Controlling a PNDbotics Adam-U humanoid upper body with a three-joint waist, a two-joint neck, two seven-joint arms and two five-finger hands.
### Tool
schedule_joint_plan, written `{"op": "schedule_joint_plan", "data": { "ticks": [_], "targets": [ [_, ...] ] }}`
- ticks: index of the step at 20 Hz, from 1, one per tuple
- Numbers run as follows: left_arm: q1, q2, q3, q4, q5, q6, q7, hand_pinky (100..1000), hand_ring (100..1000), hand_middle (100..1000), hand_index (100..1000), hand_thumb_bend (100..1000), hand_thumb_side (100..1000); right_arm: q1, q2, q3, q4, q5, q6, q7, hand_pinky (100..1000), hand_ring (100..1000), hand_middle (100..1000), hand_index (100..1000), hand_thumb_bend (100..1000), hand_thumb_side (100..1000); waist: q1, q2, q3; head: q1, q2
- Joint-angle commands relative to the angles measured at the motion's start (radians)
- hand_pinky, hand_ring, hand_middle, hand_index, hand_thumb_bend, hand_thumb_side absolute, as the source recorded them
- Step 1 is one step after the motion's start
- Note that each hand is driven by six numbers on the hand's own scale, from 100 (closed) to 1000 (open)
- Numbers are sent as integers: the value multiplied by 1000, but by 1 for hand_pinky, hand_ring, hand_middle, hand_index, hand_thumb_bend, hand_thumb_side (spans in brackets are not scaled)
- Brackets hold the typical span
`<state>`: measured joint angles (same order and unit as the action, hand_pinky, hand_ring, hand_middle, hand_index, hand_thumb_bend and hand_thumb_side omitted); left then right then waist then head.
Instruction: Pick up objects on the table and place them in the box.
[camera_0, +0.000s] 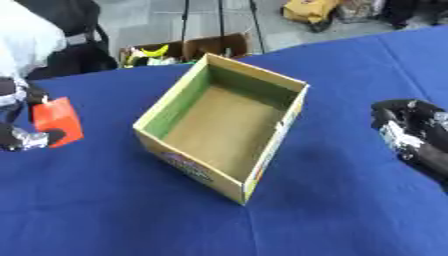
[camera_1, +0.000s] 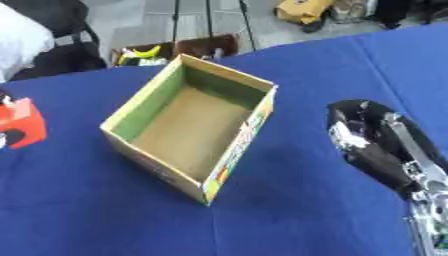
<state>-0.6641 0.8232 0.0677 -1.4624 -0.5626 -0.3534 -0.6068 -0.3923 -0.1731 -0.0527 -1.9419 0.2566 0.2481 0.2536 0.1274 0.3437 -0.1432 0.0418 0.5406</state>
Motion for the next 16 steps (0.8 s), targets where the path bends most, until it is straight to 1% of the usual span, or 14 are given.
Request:
{"op": "schedule_joint_plan", "data": {
  "ticks": [1,8,13,16],
  "targets": [
    [-54,21,2,-33,0,4,42,326,511,510,610,100,773,-17,-18,8,-11,-6,-6,7,855,840,527,738,100,466,1,-23,-5,-11,12],
    [-149,-30,-22,-55,24,13,88,313,498,500,607,100,790,-29,-26,19,-16,-12,-11,18,855,839,527,738,100,466,18,-15,-34,18,19],
    [-205,-86,-54,-55,29,19,128,305,493,499,609,100,796,-43,-29,27,-26,-20,-15,24,854,837,527,738,100,468,28,-8,-59,38,11],
    [-237,-125,-75,-38,1,20,135,308,495,502,610,100,795,-48,-29,31,-30,-23,-16,27,854,837,527,738,100,466,35,-5,-76,57,3]
  ]
}}
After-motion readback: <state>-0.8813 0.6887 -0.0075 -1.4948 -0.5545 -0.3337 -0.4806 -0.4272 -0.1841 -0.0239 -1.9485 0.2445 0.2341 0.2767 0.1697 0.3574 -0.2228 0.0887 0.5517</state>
